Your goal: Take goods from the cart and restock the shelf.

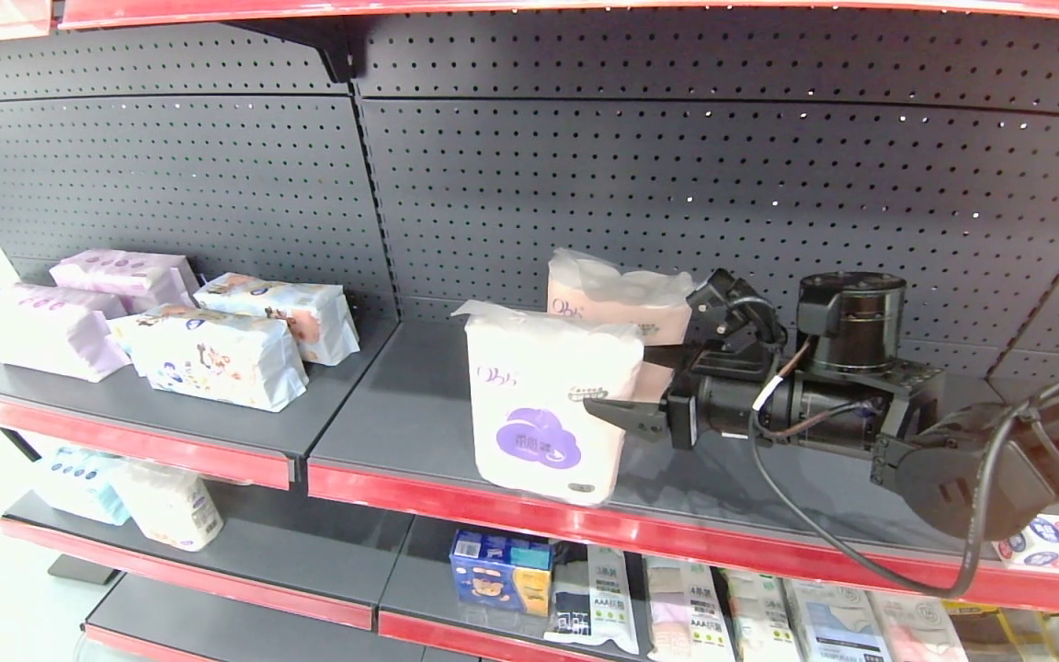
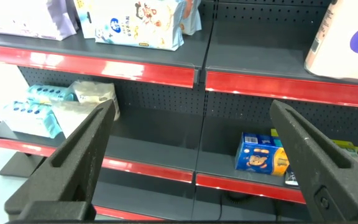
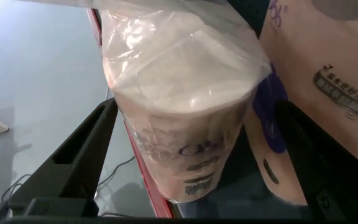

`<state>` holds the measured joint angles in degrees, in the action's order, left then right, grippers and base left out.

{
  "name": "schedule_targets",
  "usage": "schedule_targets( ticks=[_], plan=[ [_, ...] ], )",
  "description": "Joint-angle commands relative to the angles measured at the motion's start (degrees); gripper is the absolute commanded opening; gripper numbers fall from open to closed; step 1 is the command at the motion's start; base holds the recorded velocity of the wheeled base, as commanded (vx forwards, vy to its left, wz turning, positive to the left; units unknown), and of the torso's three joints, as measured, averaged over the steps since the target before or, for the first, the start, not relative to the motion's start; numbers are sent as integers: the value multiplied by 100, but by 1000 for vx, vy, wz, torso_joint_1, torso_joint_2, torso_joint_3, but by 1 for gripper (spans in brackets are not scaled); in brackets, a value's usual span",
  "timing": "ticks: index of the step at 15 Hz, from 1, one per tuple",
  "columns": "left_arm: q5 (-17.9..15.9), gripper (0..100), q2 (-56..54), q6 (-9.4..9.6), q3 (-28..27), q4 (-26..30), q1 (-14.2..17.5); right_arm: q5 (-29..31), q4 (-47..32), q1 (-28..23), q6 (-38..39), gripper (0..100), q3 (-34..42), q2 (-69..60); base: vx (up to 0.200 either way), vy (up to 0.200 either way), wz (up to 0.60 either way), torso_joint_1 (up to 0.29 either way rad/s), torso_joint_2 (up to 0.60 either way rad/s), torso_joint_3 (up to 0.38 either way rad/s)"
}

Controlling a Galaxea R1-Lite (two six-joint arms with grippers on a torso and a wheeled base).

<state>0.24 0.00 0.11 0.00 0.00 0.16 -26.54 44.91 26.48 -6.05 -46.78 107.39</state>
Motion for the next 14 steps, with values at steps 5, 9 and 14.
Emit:
schedule_targets(
  ticks=[5,9,14],
  plan=[
    [2,100,9,-2,0,0,2,70,264,-81,253,100,186,-157,0,0,0,0,0,0],
    [2,100,9,7,0,0,2,430,475,-55,403,100,186,-113,0,0,0,0,0,0],
    [2,100,9,7,0,0,2,439,475,-117,499,100,186,-16,0,0,0,0,0,0]
  ],
)
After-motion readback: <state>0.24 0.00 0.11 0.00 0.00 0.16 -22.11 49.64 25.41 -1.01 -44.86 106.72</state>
